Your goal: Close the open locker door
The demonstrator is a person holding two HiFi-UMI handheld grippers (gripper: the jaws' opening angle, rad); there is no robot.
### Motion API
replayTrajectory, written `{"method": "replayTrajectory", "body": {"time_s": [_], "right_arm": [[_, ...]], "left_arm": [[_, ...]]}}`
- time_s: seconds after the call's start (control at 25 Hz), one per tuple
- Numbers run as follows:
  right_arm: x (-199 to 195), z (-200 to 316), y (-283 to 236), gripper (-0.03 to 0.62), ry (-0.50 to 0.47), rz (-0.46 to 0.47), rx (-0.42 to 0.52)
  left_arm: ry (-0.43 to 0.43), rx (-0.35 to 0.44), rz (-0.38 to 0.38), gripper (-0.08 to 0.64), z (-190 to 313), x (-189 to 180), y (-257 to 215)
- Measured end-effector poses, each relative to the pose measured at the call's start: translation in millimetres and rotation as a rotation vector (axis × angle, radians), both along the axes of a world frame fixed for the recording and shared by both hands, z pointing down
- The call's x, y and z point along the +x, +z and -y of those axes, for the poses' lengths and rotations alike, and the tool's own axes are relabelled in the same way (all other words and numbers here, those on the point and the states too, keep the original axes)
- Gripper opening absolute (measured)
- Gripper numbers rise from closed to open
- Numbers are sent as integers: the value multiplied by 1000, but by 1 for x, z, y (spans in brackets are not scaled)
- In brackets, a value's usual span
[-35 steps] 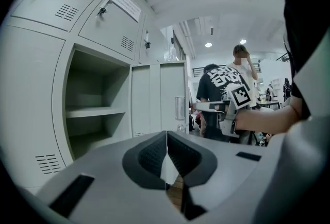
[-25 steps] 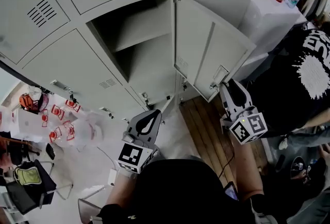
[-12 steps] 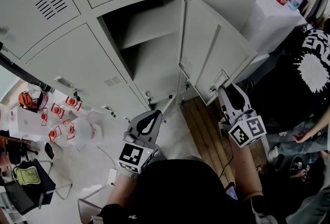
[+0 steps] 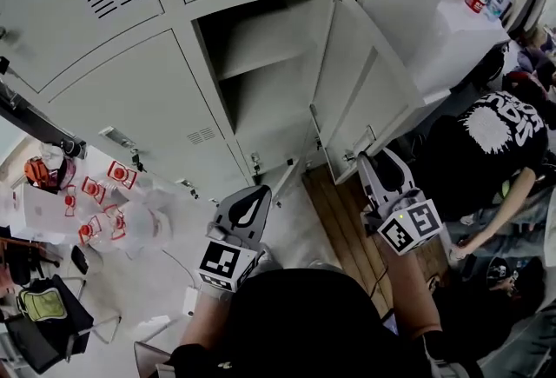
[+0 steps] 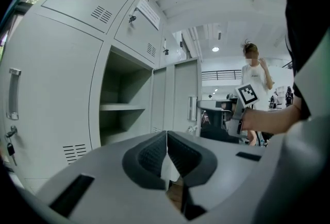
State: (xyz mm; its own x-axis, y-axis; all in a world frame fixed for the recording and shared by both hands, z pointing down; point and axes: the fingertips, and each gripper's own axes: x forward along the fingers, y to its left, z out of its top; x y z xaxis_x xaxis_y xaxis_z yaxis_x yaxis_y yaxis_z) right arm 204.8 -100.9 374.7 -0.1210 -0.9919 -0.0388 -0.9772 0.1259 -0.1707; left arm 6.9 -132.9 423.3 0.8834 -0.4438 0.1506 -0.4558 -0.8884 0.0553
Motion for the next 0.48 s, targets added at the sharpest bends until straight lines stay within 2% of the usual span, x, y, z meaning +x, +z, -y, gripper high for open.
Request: {"method": "replayTrajectory", "body": {"time_s": [0.48], "right_arm": [[-81,30,0,141,-24,-37,-9]], "left_arm": [[25,-13,-26,23,42,-58,6]]}}
